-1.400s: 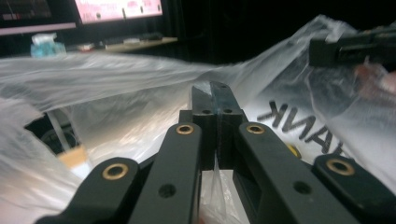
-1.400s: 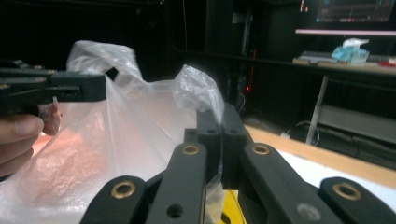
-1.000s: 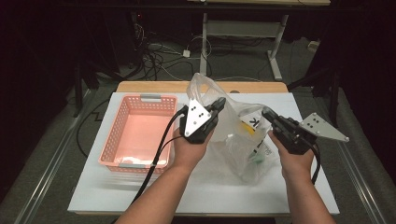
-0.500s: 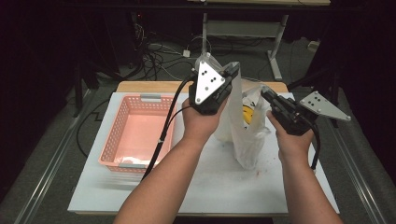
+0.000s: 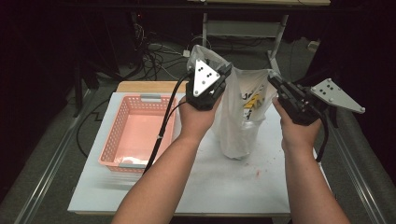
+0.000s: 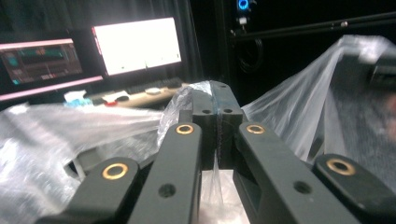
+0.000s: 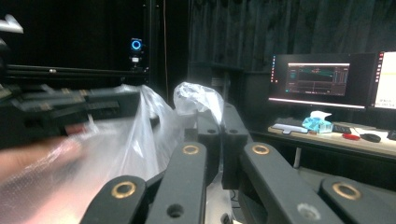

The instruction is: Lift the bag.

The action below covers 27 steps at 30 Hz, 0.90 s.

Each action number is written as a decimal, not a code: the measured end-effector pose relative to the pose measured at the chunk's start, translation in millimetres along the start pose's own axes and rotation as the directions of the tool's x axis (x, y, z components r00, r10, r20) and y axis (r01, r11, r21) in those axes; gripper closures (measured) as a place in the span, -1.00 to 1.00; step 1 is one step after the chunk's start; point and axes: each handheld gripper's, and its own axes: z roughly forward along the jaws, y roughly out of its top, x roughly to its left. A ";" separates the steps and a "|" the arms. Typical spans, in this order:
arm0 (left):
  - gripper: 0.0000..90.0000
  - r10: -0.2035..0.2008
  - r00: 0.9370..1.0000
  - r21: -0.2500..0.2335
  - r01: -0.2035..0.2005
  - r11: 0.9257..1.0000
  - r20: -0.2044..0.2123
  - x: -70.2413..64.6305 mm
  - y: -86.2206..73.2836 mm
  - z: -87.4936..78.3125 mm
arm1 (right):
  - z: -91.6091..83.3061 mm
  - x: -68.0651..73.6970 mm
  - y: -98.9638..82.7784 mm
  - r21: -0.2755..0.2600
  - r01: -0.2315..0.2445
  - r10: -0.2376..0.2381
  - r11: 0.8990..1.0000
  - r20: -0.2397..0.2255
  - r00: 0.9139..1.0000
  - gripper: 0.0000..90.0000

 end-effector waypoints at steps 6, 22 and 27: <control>0.93 -0.024 1.000 0.032 0.024 0.999 0.020 1.3 -15.1 2.6 | 6.2 -5.8 -13.5 0.032 -0.017 0.016 0.999 0.017 1.000 1.00; -0.27 -0.091 0.987 0.101 0.078 0.992 0.136 -1.4 -32.7 -61.5 | 5.5 -15.7 -31.2 0.103 -0.013 0.007 0.995 0.059 0.998 1.00; -0.62 -0.119 0.982 0.145 0.098 0.984 0.144 -5.3 -58.7 -72.9 | 3.7 -16.0 -34.4 0.124 -0.007 -0.001 0.992 0.062 0.998 1.00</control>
